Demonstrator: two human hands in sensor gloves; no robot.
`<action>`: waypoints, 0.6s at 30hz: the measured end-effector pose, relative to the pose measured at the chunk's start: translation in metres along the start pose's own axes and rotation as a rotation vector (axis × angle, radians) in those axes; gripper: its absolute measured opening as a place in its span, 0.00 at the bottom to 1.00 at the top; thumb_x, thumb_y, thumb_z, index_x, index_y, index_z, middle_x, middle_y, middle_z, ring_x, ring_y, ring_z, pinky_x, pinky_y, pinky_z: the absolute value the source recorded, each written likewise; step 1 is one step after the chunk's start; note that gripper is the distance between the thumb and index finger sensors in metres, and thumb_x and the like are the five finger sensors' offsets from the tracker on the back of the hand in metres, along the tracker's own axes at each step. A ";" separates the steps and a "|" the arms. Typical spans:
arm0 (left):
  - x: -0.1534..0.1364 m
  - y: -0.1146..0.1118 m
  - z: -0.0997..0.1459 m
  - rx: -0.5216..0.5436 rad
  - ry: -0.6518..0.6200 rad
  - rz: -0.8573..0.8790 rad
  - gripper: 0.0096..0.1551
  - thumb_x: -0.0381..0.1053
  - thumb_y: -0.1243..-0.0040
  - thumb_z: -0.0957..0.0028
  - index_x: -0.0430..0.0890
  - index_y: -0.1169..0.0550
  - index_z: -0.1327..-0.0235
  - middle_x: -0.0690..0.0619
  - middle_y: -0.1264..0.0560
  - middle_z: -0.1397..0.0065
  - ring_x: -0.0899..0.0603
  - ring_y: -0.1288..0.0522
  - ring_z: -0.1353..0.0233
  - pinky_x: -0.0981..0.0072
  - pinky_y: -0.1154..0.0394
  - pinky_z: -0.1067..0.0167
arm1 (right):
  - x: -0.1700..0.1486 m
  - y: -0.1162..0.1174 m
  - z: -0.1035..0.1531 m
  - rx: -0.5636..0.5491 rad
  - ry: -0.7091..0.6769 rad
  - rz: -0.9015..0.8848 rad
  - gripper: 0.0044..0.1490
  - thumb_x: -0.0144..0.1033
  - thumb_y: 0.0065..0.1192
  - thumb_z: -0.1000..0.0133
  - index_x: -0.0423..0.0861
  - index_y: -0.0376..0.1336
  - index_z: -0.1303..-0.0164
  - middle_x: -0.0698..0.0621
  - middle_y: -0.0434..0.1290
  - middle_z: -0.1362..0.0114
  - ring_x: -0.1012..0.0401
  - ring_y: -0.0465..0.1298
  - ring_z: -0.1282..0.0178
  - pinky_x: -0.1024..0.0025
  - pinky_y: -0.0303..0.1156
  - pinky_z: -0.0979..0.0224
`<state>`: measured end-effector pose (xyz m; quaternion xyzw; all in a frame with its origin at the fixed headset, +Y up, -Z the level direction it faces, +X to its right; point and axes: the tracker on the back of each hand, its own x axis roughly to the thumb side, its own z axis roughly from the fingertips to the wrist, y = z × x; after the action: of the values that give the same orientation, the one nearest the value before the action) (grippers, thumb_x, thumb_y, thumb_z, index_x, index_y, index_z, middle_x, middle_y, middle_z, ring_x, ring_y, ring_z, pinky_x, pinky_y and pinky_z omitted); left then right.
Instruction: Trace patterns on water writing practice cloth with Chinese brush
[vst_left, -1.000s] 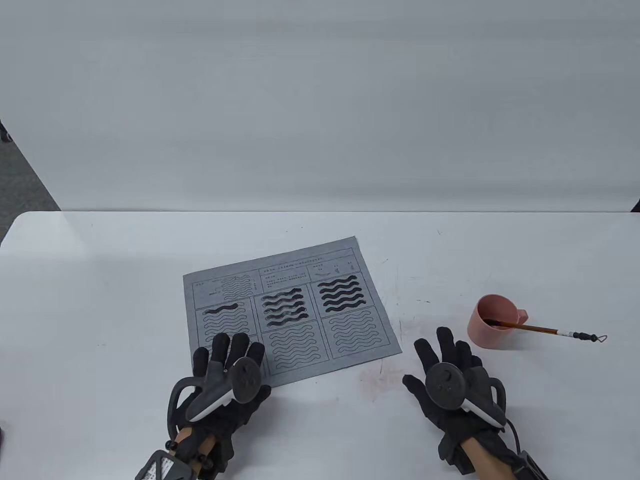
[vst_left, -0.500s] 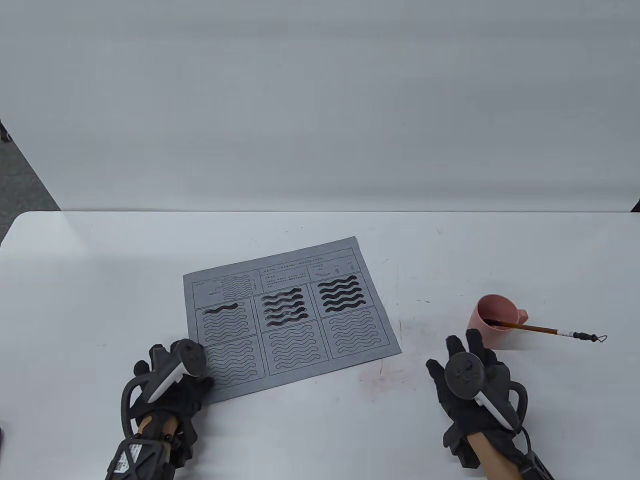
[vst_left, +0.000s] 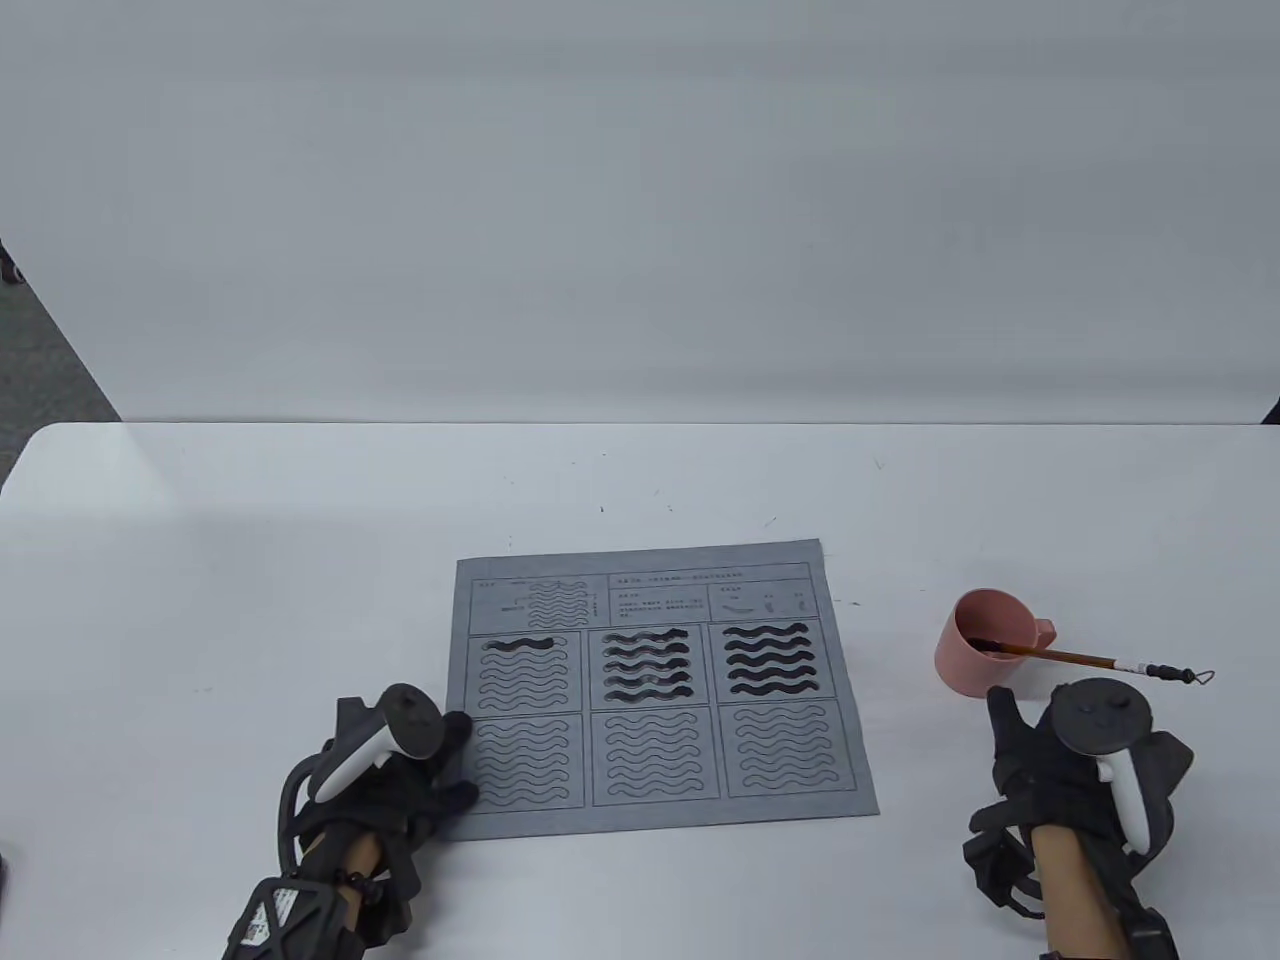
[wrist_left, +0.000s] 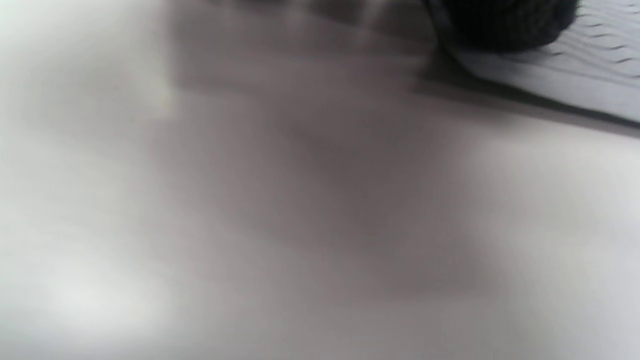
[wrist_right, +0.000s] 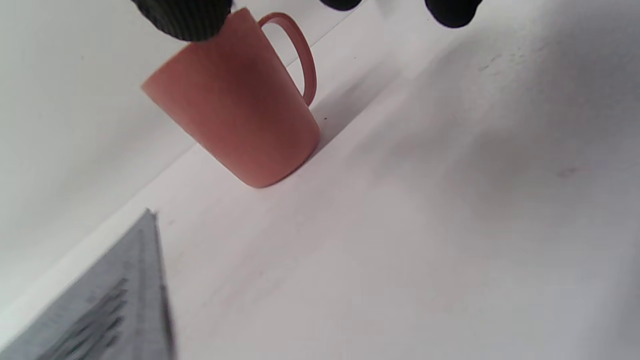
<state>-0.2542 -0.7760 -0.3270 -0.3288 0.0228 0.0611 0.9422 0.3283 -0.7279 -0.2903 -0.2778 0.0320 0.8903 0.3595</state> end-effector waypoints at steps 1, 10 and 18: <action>0.009 -0.002 0.002 0.003 -0.013 -0.038 0.45 0.69 0.50 0.50 0.77 0.60 0.28 0.65 0.75 0.17 0.34 0.77 0.18 0.31 0.73 0.26 | -0.003 -0.003 -0.002 0.003 -0.018 -0.061 0.54 0.55 0.46 0.35 0.29 0.35 0.17 0.28 0.29 0.16 0.26 0.48 0.21 0.25 0.45 0.27; 0.048 -0.012 0.010 0.049 -0.091 -0.194 0.47 0.71 0.54 0.49 0.73 0.63 0.25 0.68 0.71 0.16 0.36 0.75 0.17 0.33 0.72 0.25 | -0.012 0.001 -0.025 0.048 -0.148 -0.402 0.49 0.50 0.48 0.35 0.43 0.30 0.18 0.41 0.24 0.16 0.32 0.42 0.18 0.29 0.43 0.25; 0.052 -0.014 0.012 0.040 -0.112 -0.200 0.44 0.70 0.55 0.49 0.76 0.61 0.26 0.68 0.70 0.15 0.36 0.74 0.16 0.33 0.72 0.25 | -0.016 0.002 -0.038 -0.005 -0.192 -0.470 0.36 0.47 0.48 0.35 0.55 0.43 0.19 0.42 0.33 0.13 0.33 0.43 0.19 0.28 0.45 0.25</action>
<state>-0.2007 -0.7742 -0.3128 -0.3066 -0.0617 -0.0153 0.9497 0.3540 -0.7495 -0.3143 -0.1927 -0.0698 0.8046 0.5573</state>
